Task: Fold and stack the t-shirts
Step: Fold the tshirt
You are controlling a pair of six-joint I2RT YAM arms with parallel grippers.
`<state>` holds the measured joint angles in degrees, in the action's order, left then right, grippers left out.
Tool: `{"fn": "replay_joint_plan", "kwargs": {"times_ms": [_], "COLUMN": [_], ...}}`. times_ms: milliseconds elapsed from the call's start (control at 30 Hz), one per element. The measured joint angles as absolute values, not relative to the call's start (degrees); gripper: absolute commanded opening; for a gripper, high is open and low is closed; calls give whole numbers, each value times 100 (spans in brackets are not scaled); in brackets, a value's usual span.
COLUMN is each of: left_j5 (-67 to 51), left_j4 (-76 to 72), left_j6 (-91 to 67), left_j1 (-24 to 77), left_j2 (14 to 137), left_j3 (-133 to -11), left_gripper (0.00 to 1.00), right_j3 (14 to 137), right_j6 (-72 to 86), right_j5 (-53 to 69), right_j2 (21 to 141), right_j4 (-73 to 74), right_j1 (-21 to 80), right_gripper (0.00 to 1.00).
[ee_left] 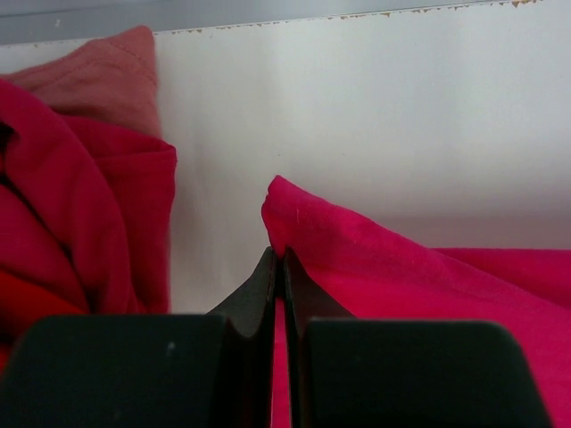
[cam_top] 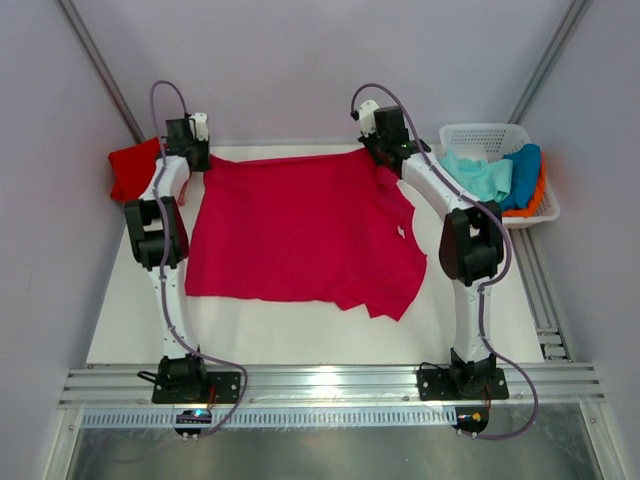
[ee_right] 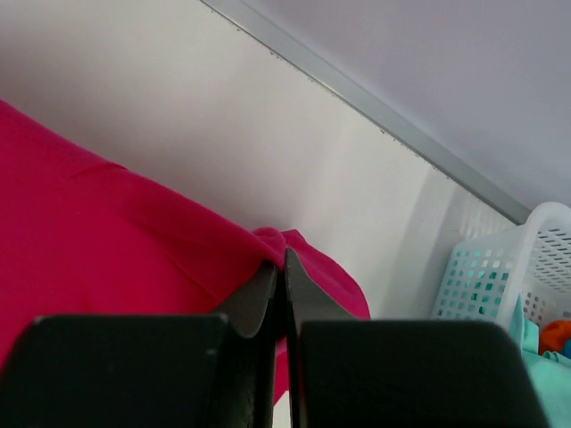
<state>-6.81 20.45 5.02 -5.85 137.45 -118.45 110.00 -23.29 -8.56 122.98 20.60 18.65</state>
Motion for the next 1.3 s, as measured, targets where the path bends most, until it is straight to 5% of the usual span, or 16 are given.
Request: {"fn": "replay_joint_plan", "kwargs": {"times_ms": [633, 1200, 1300], "left_j5": [-744, -1216, -1264], "left_j4": [3166, 4613, 4694], "left_j6": [851, 1100, 1120], "left_j1": [-633, -790, -808], "left_j2": [12184, 12162, 12147], "left_j3": [-11172, -11024, -11024], "left_gripper": [0, 0, 0], "right_j3": [8713, 8650, 8685], "right_j6": [-2512, -2779, -2954], "right_j5": [191, 1229, 1483], "right_j2": [10412, 10436, 10549], "right_j4": [3520, 4932, 5247], "right_j1": [1914, 1900, 1900], "right_gripper": [3, 3, 16]}}
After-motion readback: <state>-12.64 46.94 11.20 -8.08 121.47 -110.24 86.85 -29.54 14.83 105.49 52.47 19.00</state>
